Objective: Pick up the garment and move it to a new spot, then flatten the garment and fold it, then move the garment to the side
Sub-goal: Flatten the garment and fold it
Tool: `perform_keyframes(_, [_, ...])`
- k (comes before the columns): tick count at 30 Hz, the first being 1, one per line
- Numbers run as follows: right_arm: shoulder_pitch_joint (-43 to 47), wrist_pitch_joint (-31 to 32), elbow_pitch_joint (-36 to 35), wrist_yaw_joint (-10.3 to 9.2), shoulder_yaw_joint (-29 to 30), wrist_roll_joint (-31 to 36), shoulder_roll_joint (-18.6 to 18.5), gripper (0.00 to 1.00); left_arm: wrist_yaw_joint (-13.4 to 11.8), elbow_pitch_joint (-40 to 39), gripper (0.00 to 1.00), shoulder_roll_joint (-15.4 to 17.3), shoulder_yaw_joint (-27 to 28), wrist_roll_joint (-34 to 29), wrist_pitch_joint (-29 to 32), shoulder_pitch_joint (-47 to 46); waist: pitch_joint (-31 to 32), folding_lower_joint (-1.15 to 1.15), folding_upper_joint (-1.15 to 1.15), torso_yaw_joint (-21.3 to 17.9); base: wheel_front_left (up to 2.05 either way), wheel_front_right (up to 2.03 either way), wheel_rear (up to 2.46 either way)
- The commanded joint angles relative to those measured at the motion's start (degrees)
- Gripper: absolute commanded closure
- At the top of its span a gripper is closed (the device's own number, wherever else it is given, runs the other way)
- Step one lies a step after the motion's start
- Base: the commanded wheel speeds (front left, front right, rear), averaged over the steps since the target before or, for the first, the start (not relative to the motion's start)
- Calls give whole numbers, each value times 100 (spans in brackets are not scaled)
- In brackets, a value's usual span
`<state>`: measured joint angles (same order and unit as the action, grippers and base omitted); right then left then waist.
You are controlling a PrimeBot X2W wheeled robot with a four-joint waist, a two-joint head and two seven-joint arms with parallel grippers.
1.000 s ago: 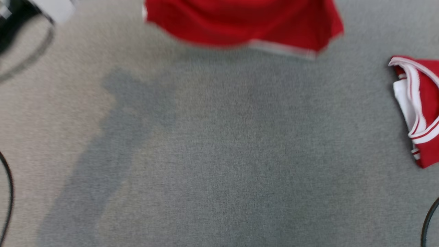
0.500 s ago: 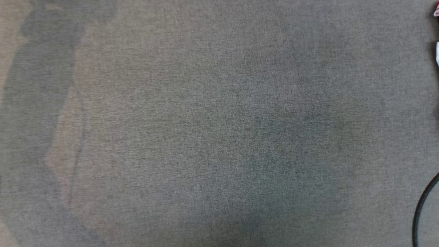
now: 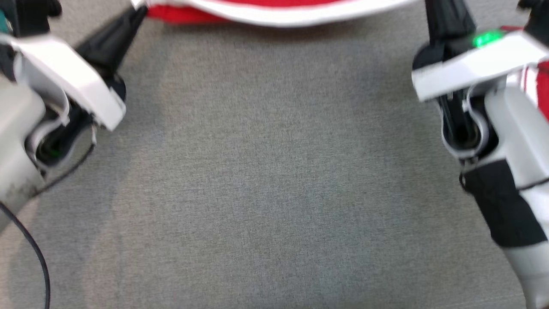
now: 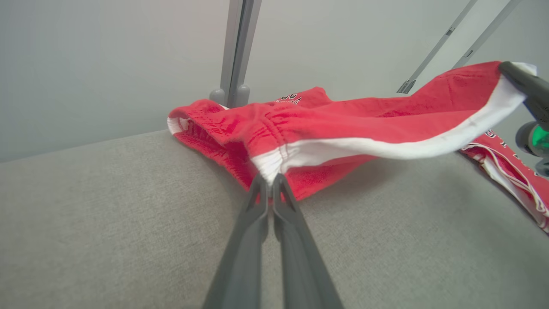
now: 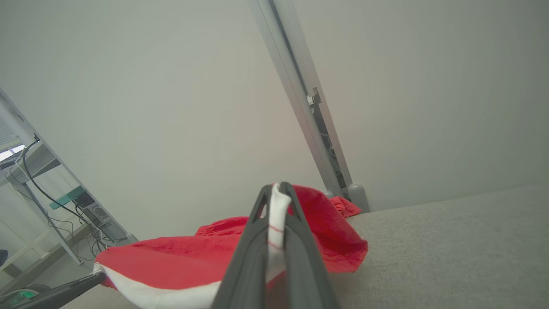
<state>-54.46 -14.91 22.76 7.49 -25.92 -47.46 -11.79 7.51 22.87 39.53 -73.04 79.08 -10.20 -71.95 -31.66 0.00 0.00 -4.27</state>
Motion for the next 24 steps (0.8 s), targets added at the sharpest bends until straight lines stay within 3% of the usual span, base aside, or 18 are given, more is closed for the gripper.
perform_keyframes(1, [375, -39, -117, 2, 39, -49, -105, 100, -1, -36, 100, 84, -4, 66, -104, 311, 419, 0, 0, 12, 0, 0, 0])
perform_keyframes(11, [2319, -39, -731, 1, 239, -88, -389, 100, -1, -31, 100, -69, 37, -341, -496, 1938, 1480, 0, 0, 64, 0, 0, 0])
perform_keyframes(19, [3880, -40, -1162, 1, 663, -376, -295, 100, -1, -124, 100, -426, 1015, -1178, -500, 3365, 2151, 0, 0, 150, 0, 0, 0])
perform_keyframes(24, [4775, -41, -1444, 1, 1081, -102, -165, 100, -29, -419, 100, -581, 1686, -1974, -501, 4206, 2339, 0, 0, 200, 0, 0, 0])
